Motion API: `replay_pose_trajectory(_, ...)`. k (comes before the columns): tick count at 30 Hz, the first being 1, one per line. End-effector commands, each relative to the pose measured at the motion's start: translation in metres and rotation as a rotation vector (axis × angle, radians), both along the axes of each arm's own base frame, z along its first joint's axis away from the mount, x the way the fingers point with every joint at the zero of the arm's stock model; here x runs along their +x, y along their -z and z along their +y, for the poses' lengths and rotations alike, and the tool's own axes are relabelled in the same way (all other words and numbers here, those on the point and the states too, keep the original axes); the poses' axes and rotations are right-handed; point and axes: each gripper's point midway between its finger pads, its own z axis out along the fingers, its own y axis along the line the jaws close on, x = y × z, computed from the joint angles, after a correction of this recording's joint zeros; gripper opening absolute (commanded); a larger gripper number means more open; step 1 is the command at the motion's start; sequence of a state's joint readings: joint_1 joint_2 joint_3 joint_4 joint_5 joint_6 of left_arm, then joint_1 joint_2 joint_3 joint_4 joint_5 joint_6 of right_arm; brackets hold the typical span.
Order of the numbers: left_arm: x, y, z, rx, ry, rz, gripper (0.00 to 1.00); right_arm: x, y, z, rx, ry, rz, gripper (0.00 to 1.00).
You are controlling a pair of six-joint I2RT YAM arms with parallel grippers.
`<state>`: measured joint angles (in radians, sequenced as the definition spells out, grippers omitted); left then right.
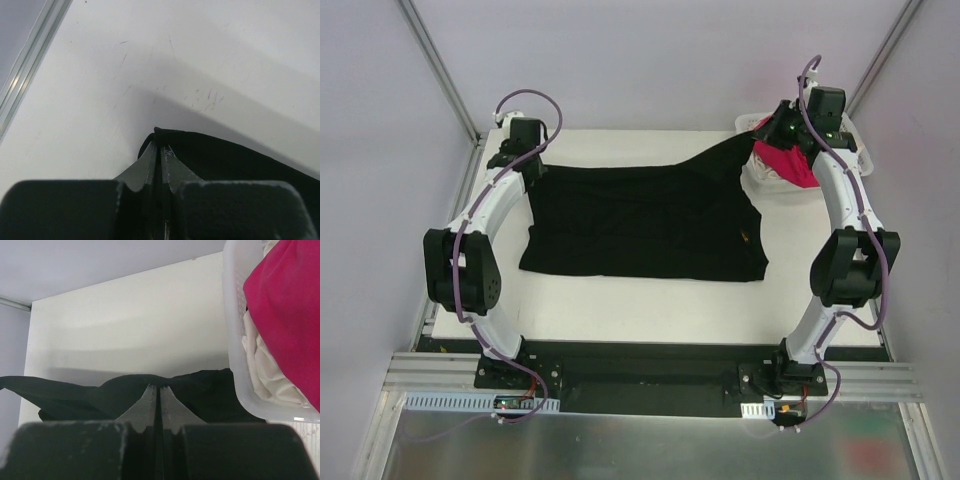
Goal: Fold and stack the t-shirts
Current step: Fold the other side of the tshirt into a rectangle
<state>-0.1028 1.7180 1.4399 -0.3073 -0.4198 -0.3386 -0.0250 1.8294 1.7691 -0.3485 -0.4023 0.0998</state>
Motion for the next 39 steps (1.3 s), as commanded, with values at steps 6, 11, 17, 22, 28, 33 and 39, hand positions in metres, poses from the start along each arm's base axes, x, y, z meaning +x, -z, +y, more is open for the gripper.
replay_pose_trajectory(6, 0.025, -0.032, 0.015, 0.036, -0.017, -0.086, 0.0, 0.016, -0.041, 0.0, -0.007, -0.004, -0.115, 0.01)
replay_pose_trajectory(11, 0.032, -0.035, 0.018, 0.037, -0.018, -0.091, 0.0, 0.02, -0.04, 0.002, -0.011, -0.009, -0.103, 0.01)
replay_pose_trajectory(17, 0.026, -0.031, 0.034, 0.051, -0.06, -0.081, 0.0, 0.021, -0.043, 0.002, -0.015, -0.007, -0.119, 0.01)
replay_pose_trajectory(22, 0.023, -0.032, 0.045, 0.059, -0.084, -0.08, 0.0, 0.025, -0.042, 0.004, -0.01, -0.015, -0.114, 0.01)
replay_pose_trajectory(28, 0.021, -0.035, 0.055, 0.07, -0.105, -0.085, 0.0, 0.026, -0.047, 0.009, -0.009, -0.034, -0.129, 0.01)
replay_pose_trajectory(33, 0.018, -0.035, 0.057, 0.074, -0.113, -0.08, 0.0, 0.024, -0.05, 0.011, -0.02, -0.043, -0.129, 0.01)
replay_pose_trajectory(39, 0.01, -0.038, 0.059, 0.076, -0.125, -0.086, 0.0, 0.024, -0.052, 0.013, -0.01, -0.044, -0.134, 0.01)
